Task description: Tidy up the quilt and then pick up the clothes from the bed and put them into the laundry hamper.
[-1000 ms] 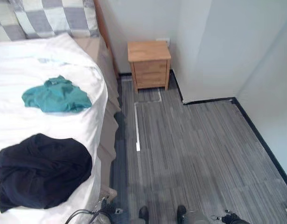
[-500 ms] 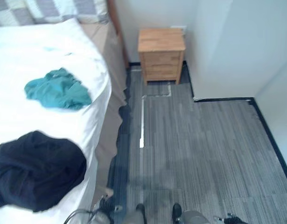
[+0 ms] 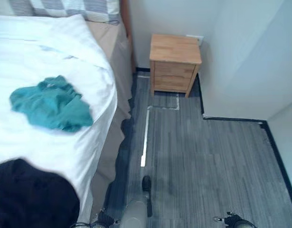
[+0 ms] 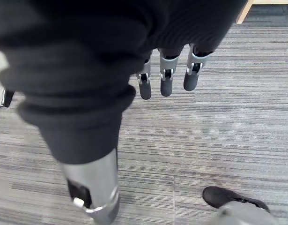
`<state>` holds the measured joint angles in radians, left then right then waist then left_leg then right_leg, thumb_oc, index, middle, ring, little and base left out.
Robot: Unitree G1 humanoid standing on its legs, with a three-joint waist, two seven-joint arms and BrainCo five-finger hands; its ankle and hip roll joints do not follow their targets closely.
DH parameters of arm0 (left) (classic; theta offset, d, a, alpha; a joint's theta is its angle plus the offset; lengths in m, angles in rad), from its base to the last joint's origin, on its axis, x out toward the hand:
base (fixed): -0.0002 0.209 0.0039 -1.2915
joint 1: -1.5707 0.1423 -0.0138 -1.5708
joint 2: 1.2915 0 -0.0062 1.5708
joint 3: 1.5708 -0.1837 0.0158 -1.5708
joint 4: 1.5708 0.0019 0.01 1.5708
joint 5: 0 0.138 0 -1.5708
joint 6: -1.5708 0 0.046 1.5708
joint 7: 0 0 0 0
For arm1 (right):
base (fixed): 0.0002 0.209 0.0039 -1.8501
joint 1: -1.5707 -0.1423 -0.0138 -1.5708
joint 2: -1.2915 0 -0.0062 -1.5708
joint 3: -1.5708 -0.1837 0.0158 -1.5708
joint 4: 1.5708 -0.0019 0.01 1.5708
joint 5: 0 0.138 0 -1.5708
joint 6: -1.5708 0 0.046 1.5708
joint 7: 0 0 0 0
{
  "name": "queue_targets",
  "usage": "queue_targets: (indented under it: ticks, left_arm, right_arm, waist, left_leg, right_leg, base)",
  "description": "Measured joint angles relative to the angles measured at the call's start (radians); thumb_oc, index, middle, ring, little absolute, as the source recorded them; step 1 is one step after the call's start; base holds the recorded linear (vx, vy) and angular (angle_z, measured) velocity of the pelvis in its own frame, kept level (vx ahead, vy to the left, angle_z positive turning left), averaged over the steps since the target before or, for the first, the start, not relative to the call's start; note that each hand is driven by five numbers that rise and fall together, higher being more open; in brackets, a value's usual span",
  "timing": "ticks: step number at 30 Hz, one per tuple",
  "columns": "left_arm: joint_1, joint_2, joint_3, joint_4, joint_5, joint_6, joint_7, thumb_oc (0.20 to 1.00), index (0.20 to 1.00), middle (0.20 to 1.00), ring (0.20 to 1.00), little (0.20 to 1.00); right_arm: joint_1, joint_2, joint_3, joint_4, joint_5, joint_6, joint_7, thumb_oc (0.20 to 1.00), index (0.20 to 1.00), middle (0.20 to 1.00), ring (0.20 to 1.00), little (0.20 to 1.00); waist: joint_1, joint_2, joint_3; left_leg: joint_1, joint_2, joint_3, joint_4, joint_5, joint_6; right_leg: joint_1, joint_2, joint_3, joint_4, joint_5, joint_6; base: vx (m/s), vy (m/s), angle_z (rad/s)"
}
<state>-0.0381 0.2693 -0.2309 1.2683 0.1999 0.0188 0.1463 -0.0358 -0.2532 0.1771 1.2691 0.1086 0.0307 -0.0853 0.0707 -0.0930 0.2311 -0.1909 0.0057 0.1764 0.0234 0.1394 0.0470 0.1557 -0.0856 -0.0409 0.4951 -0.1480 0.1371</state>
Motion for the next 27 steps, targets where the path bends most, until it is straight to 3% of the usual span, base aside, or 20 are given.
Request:
queue_targets:
  ticks: [1, 2, 4, 5, 6, 7, 8, 9, 10, 12, 14, 15, 16, 19, 21, 23, 24, 25, 26, 27]
  left_arm:
    - [0.003, 0.007, -0.007, 0.0, 0.001, 0.002, 0.002, 1.0, 1.0, 1.0, 1.0, 1.0]
    - [-0.011, 0.019, -0.017, -0.005, 0.002, 0.006, 0.003, 1.0, 1.0, 1.0, 1.0, 1.0]
    - [-0.033, 0.032, -0.042, -0.012, 0.004, 0.012, 0.004, 1.0, 1.0, 1.0, 1.0, 1.0]
    - [-0.037, 0.032, -0.052, -0.014, 0.004, 0.014, 0.005, 1.0, 1.0, 1.0, 1.0, 1.0]
    - [-0.06, 0.034, -0.057, -0.018, 0.004, 0.013, 0.005, 1.0, 1.0, 1.0, 1.0, 1.0]
    - [-0.063, 0.034, -0.053, -0.013, 0.004, 0.011, 0.006, 1.0, 1.0, 1.0, 1.0, 1.0]
    - [-0.085, 0.034, -0.046, -0.041, 0.005, 0.012, 0.007, 1.0, 1.0, 1.0, 1.0, 1.0]
    - [-0.081, 0.03, -0.04, -0.064, 0.003, 0.011, 0.01, 1.0, 1.0, 1.0, 1.0, 1.0]
    - [-0.104, 0.02, -0.048, -0.048, 0.009, 0.0, 0.014, 1.0, 1.0, 1.0, 1.0, 1.0]
    - [-0.105, 0.016, -0.046, -0.037, 0.011, 0.001, 0.014, 1.0, 1.0, 1.0, 1.0, 1.0]
    - [-0.074, 0.02, -0.071, -0.041, 0.014, 0.001, 0.014, 1.0, 1.0, 1.0, 1.0, 1.0]
    - [-0.04, -0.003, -0.079, -0.042, 0.016, -0.002, 0.013, 1.0, 1.0, 1.0, 1.0, 1.0]
    - [-0.043, -0.009, -0.077, -0.041, 0.015, -0.005, 0.012, 1.0, 1.0, 1.0, 1.0, 1.0]
    - [-0.048, -0.046, -0.055, -0.036, 0.01, -0.011, 0.015, 1.0, 1.0, 1.0, 1.0, 1.0]
    - [-0.062, -0.016, -0.042, -0.045, 0.01, -0.013, 0.017, 1.0, 1.0, 1.0, 1.0, 1.0]
    - [-0.046, 0.008, -0.023, -0.067, 0.01, -0.01, 0.037, 1.0, 1.0, 1.0, 1.0, 1.0]
    - [-0.049, 0.003, -0.014, -0.074, 0.01, -0.009, 0.041, 1.0, 1.0, 1.0, 1.0, 1.0]
    - [-0.045, 0.003, -0.015, -0.076, 0.01, -0.009, 0.041, 1.0, 1.0, 1.0, 1.0, 1.0]
    - [-0.041, 0.003, -0.015, -0.076, 0.011, -0.008, 0.04, 1.0, 1.0, 1.0, 1.0, 1.0]
    - [-0.025, 0.005, -0.013, -0.071, 0.012, -0.003, 0.037, 1.0, 1.0, 1.0, 1.0, 1.0]
  right_arm:
    - [0.016, 0.007, -0.001, -0.004, -0.003, 0.0, 0.0, 1.0, 1.0, 1.0, 1.0, 1.0]
    - [0.034, 0.012, 0.007, -0.009, -0.01, 0.002, 0.003, 1.0, 1.0, 1.0, 1.0, 1.0]
    - [0.03, 0.008, 0.028, -0.025, -0.023, 0.01, 0.003, 1.0, 1.0, 1.0, 1.0, 1.0]
    - [0.034, 0.006, 0.027, -0.036, -0.024, 0.01, 0.002, 1.0, 1.0, 1.0, 1.0, 1.0]
    - [0.021, 0.006, 0.028, -0.053, -0.024, 0.009, 0.003, 1.0, 1.0, 1.0, 1.0, 1.0]
    - [0.028, 0.007, 0.029, -0.053, -0.024, 0.009, 0.003, 1.0, 1.0, 1.0, 1.0, 1.0]
    - [0.05, 0.008, 0.029, -0.072, -0.021, 0.008, 0.003, 1.0, 1.0, 1.0, 1.0, 1.0]
    - [0.07, 0.002, 0.041, -0.093, -0.02, 0.005, 0.002, 1.0, 1.0, 1.0, 1.0, 1.0]
    - [0.07, -0.002, 0.041, -0.068, -0.021, 0.004, 0.002, 1.0, 1.0, 1.0, 1.0, 1.0]
    - [0.065, 0.008, 0.04, -0.042, -0.021, 0.016, 0.002, 1.0, 1.0, 1.0, 1.0, 1.0]
    - [0.087, 0.012, 0.043, -0.029, -0.022, 0.016, 0.004, 1.0, 1.0, 1.0, 1.0, 1.0]
    - [0.085, 0.004, 0.046, -0.011, -0.032, 0.021, 0.004, 1.0, 1.0, 1.0, 1.0, 1.0]
    - [0.071, 0.011, 0.046, 0.001, -0.032, 0.021, 0.008, 1.0, 1.0, 1.0, 1.0, 1.0]
    - [0.015, -0.033, 0.073, -0.016, -0.032, 0.018, 0.002, 1.0, 1.0, 1.0, 1.0, 1.0]
    - [-0.012, -0.03, 0.082, -0.016, -0.033, 0.019, 0.0, 1.0, 1.0, 1.0, 1.0, 1.0]
    - [-0.052, -0.042, 0.108, -0.057, -0.033, 0.014, -0.002, 1.0, 1.0, 1.0, 1.0, 1.0]
    - [-0.041, -0.053, 0.108, -0.079, -0.033, 0.009, -0.002, 1.0, 1.0, 1.0, 1.0, 1.0]
    - [-0.045, -0.054, 0.108, -0.085, -0.033, 0.007, -0.003, 1.0, 1.0, 1.0, 1.0, 1.0]
    - [-0.032, -0.053, 0.106, -0.116, -0.033, 0.01, -0.002, 1.0, 1.0, 1.0, 1.0, 1.0]
    - [-0.034, -0.054, 0.098, -0.146, -0.033, 0.012, -0.004, 1.0, 1.0, 1.0, 1.0, 1.0]
  waist:
    - [-0.005, 0.005, -0.005]
    - [-0.012, -0.002, -0.008]
    - [-0.043, 0.019, -0.006]
    - [-0.049, 0.031, -0.01]
    - [-0.078, 0.061, -0.002]
    - [-0.093, 0.06, -0.01]
    - [-0.124, 0.054, -0.018]
    - [-0.126, 0.054, -0.032]
    - [-0.162, 0.057, -0.039]
    - [-0.175, 0.047, -0.042]
    - [-0.171, 0.034, -0.065]
    - [-0.165, 0.055, -0.079]
    - [-0.161, 0.044, -0.081]
    - [-0.096, 0.028, -0.057]
    - [-0.081, 0.007, -0.038]
    - [-0.055, -0.008, -0.027]
    - [-0.079, -0.003, -0.03]
    - [-0.069, 0.005, -0.033]
    - [-0.081, -0.003, -0.036]
    - [-0.083, 0.012, -0.045]
  left_leg:
    - [0.037, -0.004, 0.003, -0.028, -0.004, -0.004]
    - [0.104, -0.018, -0.011, -0.051, -0.051, 0.033]
    - [0.193, -0.02, -0.03, -0.09, -0.083, 0.042]
    - [0.218, -0.018, -0.038, -0.106, -0.088, 0.04]
    - [0.25, -0.004, -0.067, -0.107, -0.113, 0.021]
    - [0.254, -0.003, -0.074, -0.108, -0.114, 0.026]
    - [0.279, -0.028, -0.112, -0.099, -0.151, -0.027]
    - [0.267, -0.033, -0.146, -0.086, -0.17, -0.028]
    - [0.31, -0.038, -0.2, -0.101, -0.196, 0.014]
    - [0.361, -0.028, -0.217, -0.103, -0.213, 0.011]
    - [0.418, -0.022, -0.243, -0.091, -0.277, -0.028]
    - [0.425, 0.02, -0.27, 0.006, -0.337, -0.081]
    - [0.34, 0.016, -0.274, 0.189, -0.346, -0.107]
    - [0.064, 0.029, -0.26, 0.721, -0.201, -0.192]
    - [-0.018, 0.07, -0.138, 0.732, -0.222, -0.178]
    - [-0.063, 0.108, 0.04, 0.493, -0.207, -0.162]
    - [-0.063, 0.119, 0.149, 0.353, -0.167, -0.149]
    - [-0.067, 0.118, 0.182, 0.312, -0.144, -0.146]
    - [-0.052, 0.135, 0.353, 0.262, -0.138, -0.123]
    - [-0.044, 0.131, 0.402, 0.271, -0.141, -0.117]
  right_leg:
    - [-0.063, -0.017, 0.001, 0.139, 0.007, 0.043]
    - [-0.166, -0.03, 0.029, 0.296, 0.022, 0.068]
    - [-0.291, -0.063, -0.026, 0.364, 0.0, 0.032]
    - [-0.315, -0.066, -0.059, 0.309, -0.023, 0.013]
    - [-0.338, -0.048, -0.096, 0.052, -0.039, -0.018]
    - [-0.348, -0.039, -0.1, -0.077, -0.03, -0.006]
    - [-0.397, -0.038, -0.09, -0.159, -0.011, -0.002]
    - [-0.397, -0.044, -0.073, -0.268, 0.008, -0.004]
    - [-0.39, -0.036, 0.018, -0.472, 0.101, 0.012]
    - [-0.391, -0.025, 0.066, -0.571, 0.179, 0.008]
    - [-0.404, -0.022, 0.051, -0.48, 0.179, 0.003]
    - [-0.393, 0.003, 0.017, -0.393, 0.248, -0.026]
    - [-0.368, -0.001, 0.013, -0.398, 0.257, -0.041]
    - [-0.248, 0.014, -0.045, -0.505, 0.261, -0.148]
    - [-0.163, 0.01, -0.087, -0.58, 0.26, -0.139]
    - [-0.098, 0.022, -0.168, -0.583, 0.203, -0.146]
    - [-0.072, 0.033, -0.237, -0.584, 0.185, -0.156]
    - [-0.058, 0.041, -0.277, -0.583, 0.166, -0.152]
    - [-0.032, 0.047, -0.353, -0.578, 0.135, -0.152]
    - [-0.008, 0.05, -0.403, -0.578, 0.113, -0.121]
  base:
    - [0.55, 0.099, 0.09]
    - [0.63, 0.078, 0.08]
    - [0.81, -0.042, 0.15]
    - [0.59, -0.096, 0.36]
    - [0.7, -0.232, 0.44]
    - [0.76, -0.246, 0.76]
    - [0.97, -0.31, 0.83]
    - [0.49, -0.124, 1.41]
    - [0.54, -0.183, 1.38]
    - [0.38, -0.151, 0.9]
    - [0.32, -0.207, 0.49]
    - [0.3, -0.284, 0.8]
    - [0.23, -0.254, 0.82]
    - [0.34, -0.243, 0.46]
    - [0.26, -0.045, 0.61]
    - [0.37, -0.036, 0.76]
    - [0.17, -0.009, 0.91]
    - [0.39, 0.076, 1.2]
    - [0.21, 0.095, 0.98]
    - [0.31, 0.182, 1.38]
